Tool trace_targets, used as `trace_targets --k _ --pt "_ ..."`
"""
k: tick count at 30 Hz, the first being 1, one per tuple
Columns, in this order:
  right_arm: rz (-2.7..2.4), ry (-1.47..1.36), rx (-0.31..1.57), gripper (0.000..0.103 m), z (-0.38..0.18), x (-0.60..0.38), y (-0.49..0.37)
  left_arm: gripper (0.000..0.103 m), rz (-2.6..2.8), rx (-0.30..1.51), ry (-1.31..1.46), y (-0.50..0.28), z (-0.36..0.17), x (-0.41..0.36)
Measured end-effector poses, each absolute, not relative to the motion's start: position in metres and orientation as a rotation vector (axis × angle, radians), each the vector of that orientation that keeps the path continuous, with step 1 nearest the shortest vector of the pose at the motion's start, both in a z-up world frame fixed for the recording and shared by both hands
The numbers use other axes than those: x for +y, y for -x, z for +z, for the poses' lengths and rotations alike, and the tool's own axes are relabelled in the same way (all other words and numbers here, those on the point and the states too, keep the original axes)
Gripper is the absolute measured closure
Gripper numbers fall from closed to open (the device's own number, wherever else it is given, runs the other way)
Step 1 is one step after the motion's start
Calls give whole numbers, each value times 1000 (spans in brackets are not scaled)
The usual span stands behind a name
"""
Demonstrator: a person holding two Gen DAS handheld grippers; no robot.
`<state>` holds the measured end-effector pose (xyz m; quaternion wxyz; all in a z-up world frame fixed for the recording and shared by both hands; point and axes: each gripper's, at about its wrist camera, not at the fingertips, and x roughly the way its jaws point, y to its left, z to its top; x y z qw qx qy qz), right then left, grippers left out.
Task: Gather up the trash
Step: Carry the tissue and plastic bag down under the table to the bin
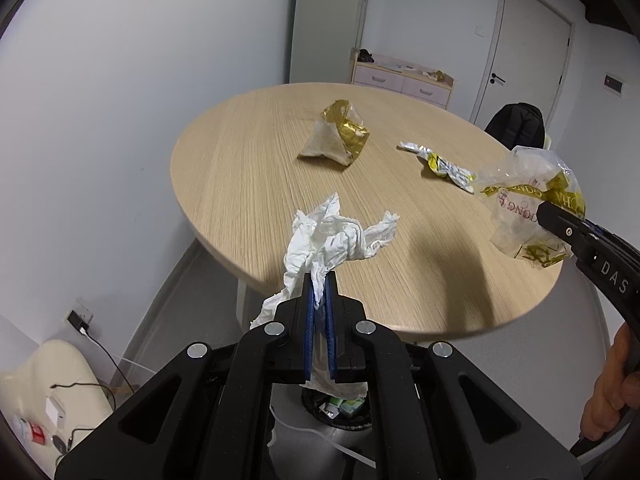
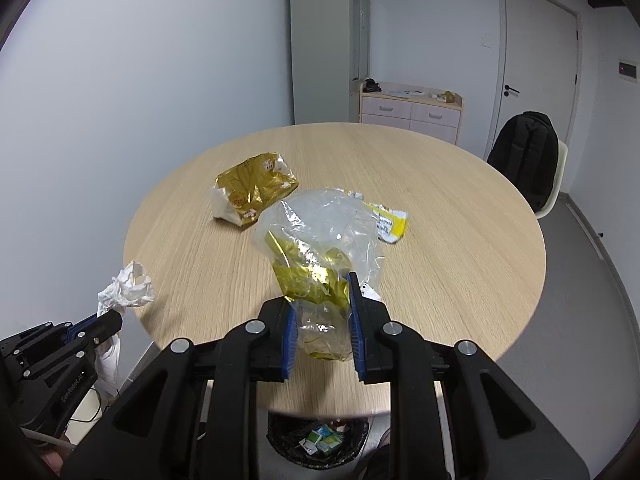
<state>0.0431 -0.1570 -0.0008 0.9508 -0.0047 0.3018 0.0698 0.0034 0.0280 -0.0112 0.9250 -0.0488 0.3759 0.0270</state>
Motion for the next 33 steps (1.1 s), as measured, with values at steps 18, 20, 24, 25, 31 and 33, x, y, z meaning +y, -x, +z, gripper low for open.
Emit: trace_targets --k 18,20,24,25,31,33 --pt "126 -11 612 82 -32 -179 40 98 27 759 100 64 -31 7" --pt "124 -9 609 82 -36 -180 50 98 24 760 99 70 -34 5" --pt "113 -7 606 82 -45 -182 65 98 20 762 93 83 -41 1" --pt "113 -10 607 82 -47 -183 68 98 21 762 92 85 -42 1" --pt "105 5 617 82 -62 -181 84 98 13 764 84 98 -52 -3" --pt "100 15 621 82 -68 -179 88 98 10 767 84 102 -57 -4"
